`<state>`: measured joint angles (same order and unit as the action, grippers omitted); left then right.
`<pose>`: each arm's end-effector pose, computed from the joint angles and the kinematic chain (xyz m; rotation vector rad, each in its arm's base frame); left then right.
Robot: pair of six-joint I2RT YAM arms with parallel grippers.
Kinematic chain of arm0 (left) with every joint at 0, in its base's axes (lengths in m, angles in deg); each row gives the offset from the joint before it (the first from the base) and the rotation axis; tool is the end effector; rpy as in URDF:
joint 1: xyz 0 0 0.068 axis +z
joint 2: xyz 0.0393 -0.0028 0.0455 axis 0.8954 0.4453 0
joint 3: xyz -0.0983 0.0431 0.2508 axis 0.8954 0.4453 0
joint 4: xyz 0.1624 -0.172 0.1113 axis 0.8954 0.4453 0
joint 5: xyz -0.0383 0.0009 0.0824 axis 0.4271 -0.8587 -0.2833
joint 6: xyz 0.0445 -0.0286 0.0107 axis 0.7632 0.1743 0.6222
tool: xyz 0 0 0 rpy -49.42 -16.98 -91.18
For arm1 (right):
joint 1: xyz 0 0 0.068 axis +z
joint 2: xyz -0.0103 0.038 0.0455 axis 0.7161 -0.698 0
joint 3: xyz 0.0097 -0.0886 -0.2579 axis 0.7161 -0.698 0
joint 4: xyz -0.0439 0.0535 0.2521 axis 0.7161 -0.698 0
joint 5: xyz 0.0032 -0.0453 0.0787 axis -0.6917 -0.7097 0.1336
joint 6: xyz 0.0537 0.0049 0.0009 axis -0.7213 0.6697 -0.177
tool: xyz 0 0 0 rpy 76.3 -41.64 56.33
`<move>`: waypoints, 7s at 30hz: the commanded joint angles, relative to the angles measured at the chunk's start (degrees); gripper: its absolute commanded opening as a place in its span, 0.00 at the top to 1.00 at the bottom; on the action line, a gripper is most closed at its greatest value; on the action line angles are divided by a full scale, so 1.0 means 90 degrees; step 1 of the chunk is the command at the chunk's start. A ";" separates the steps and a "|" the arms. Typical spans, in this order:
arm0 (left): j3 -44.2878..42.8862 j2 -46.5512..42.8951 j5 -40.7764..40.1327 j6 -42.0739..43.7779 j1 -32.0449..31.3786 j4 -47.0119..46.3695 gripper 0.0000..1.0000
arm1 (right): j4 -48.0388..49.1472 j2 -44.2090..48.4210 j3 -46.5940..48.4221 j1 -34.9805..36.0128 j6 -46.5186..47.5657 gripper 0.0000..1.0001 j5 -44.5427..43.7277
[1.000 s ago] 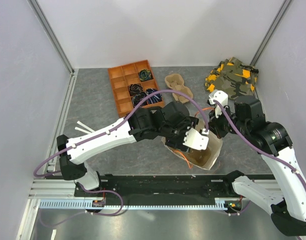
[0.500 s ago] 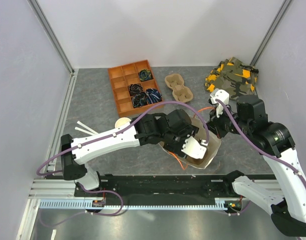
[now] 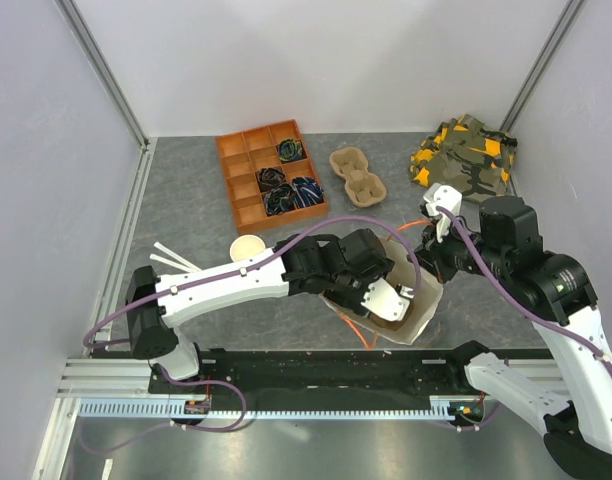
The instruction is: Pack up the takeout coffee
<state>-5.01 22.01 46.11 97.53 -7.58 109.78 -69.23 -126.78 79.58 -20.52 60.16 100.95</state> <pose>0.1159 -0.3325 0.3294 2.2099 1.1649 -0.0465 0.1087 0.0654 0.4188 -0.8569 1.9962 0.5545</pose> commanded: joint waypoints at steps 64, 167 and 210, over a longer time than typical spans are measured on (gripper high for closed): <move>0.0877 0.1174 0.1242 0.0458 0.0306 -0.0778 0.78 | 0.0202 0.0092 -0.0723 0.0021 0.0210 1.00 -0.0201; -0.0432 -0.0515 0.1388 -0.0577 0.0725 -0.0905 0.08 | 0.0612 -0.0054 -0.1006 0.0021 0.0668 1.00 -0.0855; -0.1418 -0.0202 0.1320 -0.2286 0.0999 -0.0495 0.13 | 0.0612 -0.0133 -0.0869 0.0021 0.0874 1.00 -0.0846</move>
<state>-14.91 20.92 57.24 81.27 1.39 104.38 -64.23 -128.55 70.70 -20.46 67.24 93.73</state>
